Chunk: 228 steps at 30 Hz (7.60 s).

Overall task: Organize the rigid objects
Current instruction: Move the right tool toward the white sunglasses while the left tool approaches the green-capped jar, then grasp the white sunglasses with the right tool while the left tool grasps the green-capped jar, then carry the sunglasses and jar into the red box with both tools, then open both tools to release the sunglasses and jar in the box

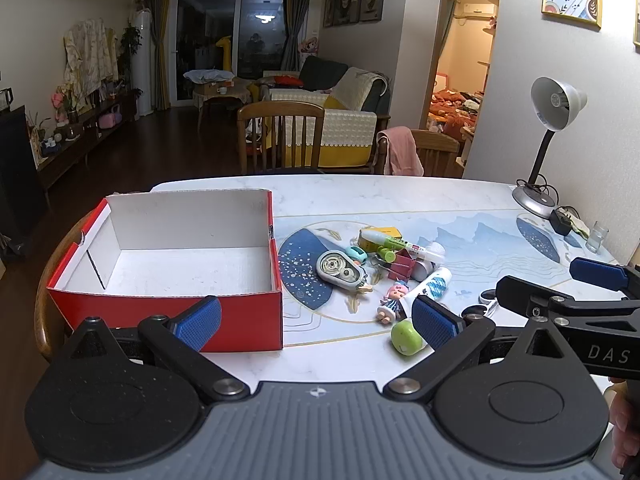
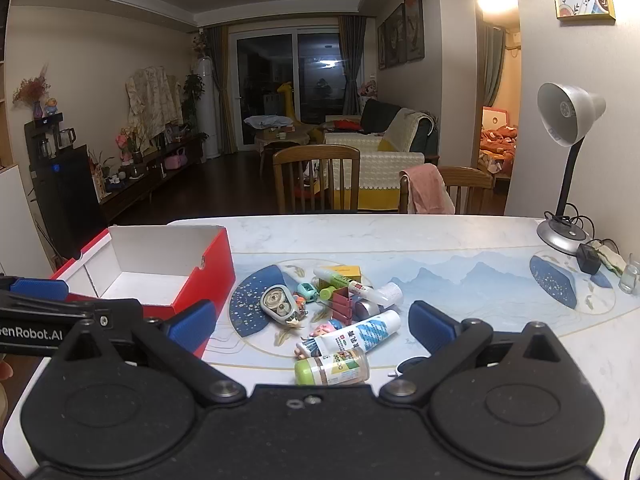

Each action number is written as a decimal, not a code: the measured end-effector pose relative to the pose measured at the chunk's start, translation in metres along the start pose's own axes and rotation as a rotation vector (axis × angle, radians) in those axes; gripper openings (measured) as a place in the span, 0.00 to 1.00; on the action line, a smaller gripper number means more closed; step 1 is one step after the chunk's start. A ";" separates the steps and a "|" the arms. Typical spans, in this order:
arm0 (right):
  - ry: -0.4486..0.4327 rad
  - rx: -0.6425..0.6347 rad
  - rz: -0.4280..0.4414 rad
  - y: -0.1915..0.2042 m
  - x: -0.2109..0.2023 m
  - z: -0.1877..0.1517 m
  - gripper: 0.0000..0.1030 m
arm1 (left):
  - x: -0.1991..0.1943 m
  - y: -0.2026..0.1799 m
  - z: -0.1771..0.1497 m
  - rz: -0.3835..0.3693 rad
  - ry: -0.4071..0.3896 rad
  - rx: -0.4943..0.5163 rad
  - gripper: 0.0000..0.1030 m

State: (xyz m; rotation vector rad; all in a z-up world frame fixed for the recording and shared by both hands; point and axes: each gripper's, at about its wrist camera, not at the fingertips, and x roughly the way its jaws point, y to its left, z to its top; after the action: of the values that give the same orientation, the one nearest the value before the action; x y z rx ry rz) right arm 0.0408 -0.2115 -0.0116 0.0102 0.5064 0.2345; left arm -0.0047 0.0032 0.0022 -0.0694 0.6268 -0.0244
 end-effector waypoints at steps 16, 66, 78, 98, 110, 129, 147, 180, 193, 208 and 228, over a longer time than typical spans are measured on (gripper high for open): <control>0.014 0.016 -0.024 0.014 -0.003 -0.001 0.99 | -0.002 0.010 0.001 -0.013 -0.005 0.011 0.99; 0.301 0.065 -0.150 -0.135 0.126 -0.037 0.92 | 0.178 -0.105 -0.020 -0.128 0.216 0.208 0.99; 0.438 0.222 -0.158 -0.167 0.184 -0.050 0.76 | 0.212 -0.123 -0.033 -0.103 0.275 0.289 0.99; 0.492 0.335 -0.082 -0.171 0.203 -0.049 0.36 | 0.227 -0.125 -0.039 -0.128 0.307 0.287 0.83; 0.478 0.339 -0.002 -0.170 0.203 -0.045 0.11 | 0.221 -0.130 -0.043 -0.098 0.318 0.323 0.61; 0.410 0.349 0.072 -0.175 0.158 -0.028 0.06 | 0.183 -0.123 -0.028 -0.083 0.244 0.255 0.46; 0.360 0.212 0.174 -0.120 0.126 0.004 0.06 | 0.120 -0.072 0.011 -0.076 0.122 0.117 0.45; 0.303 -0.058 0.245 0.133 0.182 0.072 0.06 | 0.097 0.189 0.089 0.099 0.145 0.035 0.45; 0.399 -0.150 0.249 0.195 0.248 0.049 0.06 | 0.152 0.238 0.070 0.146 0.314 0.083 0.45; 0.467 -0.172 0.255 0.219 0.289 0.019 0.06 | 0.166 0.246 0.052 0.123 0.368 0.105 0.45; 0.512 -0.152 0.268 0.211 0.287 0.014 0.28 | 0.167 0.231 0.040 0.130 0.443 0.196 0.45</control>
State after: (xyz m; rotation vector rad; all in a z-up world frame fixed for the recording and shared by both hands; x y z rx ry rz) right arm 0.2443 0.0588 -0.1224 -0.1342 0.9970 0.5447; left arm 0.1539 0.2284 -0.0799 0.1716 1.0668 0.0249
